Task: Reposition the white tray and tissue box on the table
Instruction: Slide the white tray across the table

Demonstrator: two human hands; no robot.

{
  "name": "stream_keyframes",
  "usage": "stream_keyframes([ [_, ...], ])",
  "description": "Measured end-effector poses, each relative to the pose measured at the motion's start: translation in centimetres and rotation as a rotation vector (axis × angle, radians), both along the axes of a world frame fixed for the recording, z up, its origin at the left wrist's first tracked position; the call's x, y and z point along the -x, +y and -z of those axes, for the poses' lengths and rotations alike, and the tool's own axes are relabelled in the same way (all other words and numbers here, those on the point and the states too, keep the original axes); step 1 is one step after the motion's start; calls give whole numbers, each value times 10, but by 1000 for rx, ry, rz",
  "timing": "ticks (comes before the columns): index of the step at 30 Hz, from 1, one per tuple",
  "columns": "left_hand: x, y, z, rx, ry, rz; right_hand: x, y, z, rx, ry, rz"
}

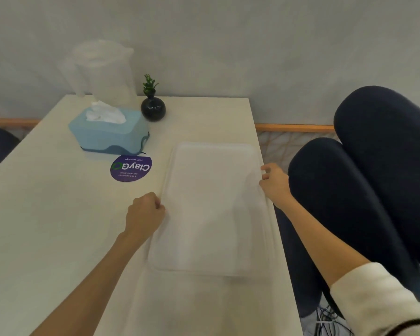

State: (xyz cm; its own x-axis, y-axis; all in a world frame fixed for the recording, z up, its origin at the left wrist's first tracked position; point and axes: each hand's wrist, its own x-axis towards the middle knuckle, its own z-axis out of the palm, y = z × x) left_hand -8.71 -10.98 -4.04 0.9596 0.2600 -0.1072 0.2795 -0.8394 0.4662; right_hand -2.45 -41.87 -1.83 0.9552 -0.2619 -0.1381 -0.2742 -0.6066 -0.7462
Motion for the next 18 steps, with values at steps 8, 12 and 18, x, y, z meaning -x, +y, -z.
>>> stream_keyframes([
  [8, 13, -7, 4, 17, 31, -40, -4, -9, 8, 69, 48, -88],
  [12, 17, -7, 3, 28, 55, -65, -4, -12, 11, 98, 60, -125],
  [18, 16, 3, -9, 56, 135, 28, -6, -6, -3, 237, 68, -223],
])
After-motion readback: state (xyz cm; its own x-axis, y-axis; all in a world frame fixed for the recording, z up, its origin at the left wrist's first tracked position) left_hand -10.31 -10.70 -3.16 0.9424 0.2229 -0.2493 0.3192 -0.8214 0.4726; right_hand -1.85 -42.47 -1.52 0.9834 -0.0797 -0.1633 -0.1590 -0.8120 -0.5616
